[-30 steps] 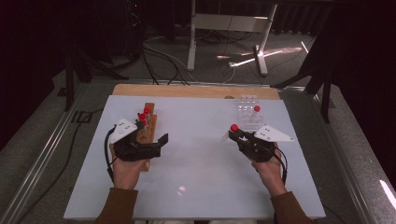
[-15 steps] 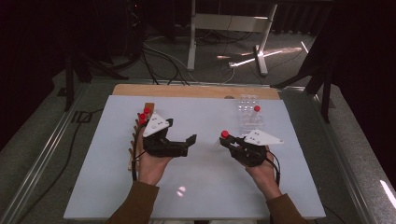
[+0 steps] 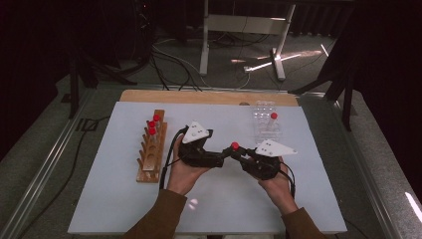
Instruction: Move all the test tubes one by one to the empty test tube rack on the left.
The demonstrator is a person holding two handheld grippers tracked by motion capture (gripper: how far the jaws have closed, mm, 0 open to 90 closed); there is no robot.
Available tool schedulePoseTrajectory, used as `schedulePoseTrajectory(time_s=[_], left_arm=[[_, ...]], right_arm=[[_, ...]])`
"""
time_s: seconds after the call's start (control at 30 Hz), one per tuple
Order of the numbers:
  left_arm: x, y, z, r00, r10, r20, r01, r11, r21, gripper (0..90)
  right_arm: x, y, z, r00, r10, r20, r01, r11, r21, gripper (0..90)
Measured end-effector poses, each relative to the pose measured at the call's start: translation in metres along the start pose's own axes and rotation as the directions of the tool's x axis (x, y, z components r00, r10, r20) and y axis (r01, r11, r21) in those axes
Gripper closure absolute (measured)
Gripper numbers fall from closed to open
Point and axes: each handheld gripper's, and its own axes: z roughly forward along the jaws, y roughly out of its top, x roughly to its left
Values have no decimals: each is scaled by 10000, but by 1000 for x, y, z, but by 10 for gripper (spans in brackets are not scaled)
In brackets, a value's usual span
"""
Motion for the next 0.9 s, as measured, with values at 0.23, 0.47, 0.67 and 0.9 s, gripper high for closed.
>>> schedulePoseTrajectory(time_s=[0.23, 0.47, 0.67, 0.9], left_arm=[[-7, -1, 15, 9998, 187, 98, -191, 9989, 425, 400], [-11, -2, 21, 9994, 264, 228, -278, 9976, 640, 626], [-12, -2, 21, 9995, 285, 105, -290, 9979, 578, 705], [-12, 0, 19, 9994, 352, -63, -349, 9982, 489, 713]], right_arm=[[2, -1, 2, 10000, -24, -82, 25, 9999, 114, 742], [2, -1, 3, 9999, -68, -88, 70, 9998, 191, 742], [1, -2, 3, 10000, -4, -42, 5, 9998, 183, 742], [1, -2, 2, 9999, -108, -7, 108, 9999, -78, 621]])
